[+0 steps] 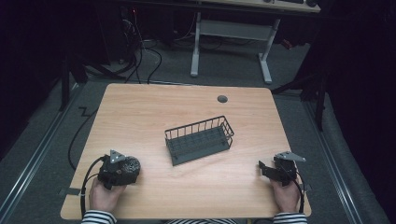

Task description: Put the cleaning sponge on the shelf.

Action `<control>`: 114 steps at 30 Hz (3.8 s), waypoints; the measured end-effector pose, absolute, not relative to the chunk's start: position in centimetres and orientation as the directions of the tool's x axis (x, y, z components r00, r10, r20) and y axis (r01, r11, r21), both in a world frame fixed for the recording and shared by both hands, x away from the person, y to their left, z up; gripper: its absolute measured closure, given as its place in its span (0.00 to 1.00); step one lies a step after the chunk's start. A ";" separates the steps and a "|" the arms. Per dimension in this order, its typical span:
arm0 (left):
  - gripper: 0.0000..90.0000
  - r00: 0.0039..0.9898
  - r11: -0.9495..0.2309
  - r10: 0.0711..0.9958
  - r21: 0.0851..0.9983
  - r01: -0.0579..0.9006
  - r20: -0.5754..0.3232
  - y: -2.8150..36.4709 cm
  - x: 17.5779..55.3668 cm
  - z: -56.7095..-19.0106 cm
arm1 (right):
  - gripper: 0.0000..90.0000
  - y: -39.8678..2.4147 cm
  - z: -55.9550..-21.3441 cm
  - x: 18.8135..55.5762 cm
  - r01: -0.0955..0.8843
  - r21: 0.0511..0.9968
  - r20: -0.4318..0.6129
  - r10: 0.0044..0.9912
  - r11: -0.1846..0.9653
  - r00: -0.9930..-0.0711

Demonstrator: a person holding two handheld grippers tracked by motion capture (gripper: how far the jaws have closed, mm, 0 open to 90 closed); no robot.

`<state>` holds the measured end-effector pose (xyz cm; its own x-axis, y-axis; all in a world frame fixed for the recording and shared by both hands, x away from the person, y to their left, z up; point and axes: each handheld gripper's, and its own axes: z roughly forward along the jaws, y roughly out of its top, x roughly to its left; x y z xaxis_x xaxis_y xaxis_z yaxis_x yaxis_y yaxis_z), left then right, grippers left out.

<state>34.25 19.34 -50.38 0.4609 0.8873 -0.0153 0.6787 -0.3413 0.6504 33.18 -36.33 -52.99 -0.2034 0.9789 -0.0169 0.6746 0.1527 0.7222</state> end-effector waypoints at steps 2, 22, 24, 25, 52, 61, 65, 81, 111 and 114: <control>0.27 0.468 -0.346 0.883 0.653 0.674 -0.015 19.2 34.3 -50.0 | 0.34 -36.3 -53.0 33.2 0.675 0.722 -0.016 0.979 0.152 -0.203; 0.28 0.552 -0.342 0.830 0.705 0.621 -0.084 17.2 36.1 -45.1 | 0.33 -36.3 -53.0 33.2 0.675 0.722 -0.016 0.979 0.152 -0.204; 0.28 0.557 -0.341 0.826 0.710 0.616 -0.087 17.0 36.3 -44.6 | 0.33 -36.3 -53.0 33.2 0.675 0.722 -0.016 0.979 0.152 -0.204; 0.28 0.563 -0.344 0.822 0.712 0.612 -0.087 16.9 36.5 -44.3 | 0.33 -36.3 -53.0 33.2 0.675 0.722 -0.016 0.979 0.152 -0.203; 0.29 0.679 -0.415 0.730 0.738 0.532 -0.079 9.9 40.8 -39.4 | 0.33 -36.3 -53.0 33.1 0.674 0.722 -0.016 0.978 0.154 -0.207; 0.28 0.715 -0.464 0.697 0.722 0.513 -0.060 6.1 42.4 -39.7 | 0.33 -36.3 -53.0 33.1 0.674 0.722 -0.016 0.978 0.155 -0.207; 0.28 0.721 -0.468 0.690 0.716 0.518 -0.070 5.0 42.9 -40.1 | 0.33 -36.3 -53.0 33.1 0.674 0.722 -0.016 0.978 0.155 -0.207; 0.27 0.728 -0.524 0.685 0.681 0.512 -0.020 3.3 43.4 -41.8 | 0.33 -36.3 -53.0 33.1 0.674 0.722 -0.016 0.978 0.154 -0.207; 0.22 0.728 -0.503 0.684 0.698 0.510 -0.039 4.5 42.7 -42.1 | 0.33 -36.3 -53.0 33.1 0.674 0.722 -0.015 0.978 0.155 -0.209; 0.23 0.723 -0.487 0.690 0.712 0.507 -0.043 5.2 42.4 -41.8 | 0.33 -36.3 -53.0 33.1 0.675 0.722 -0.015 0.978 0.155 -0.209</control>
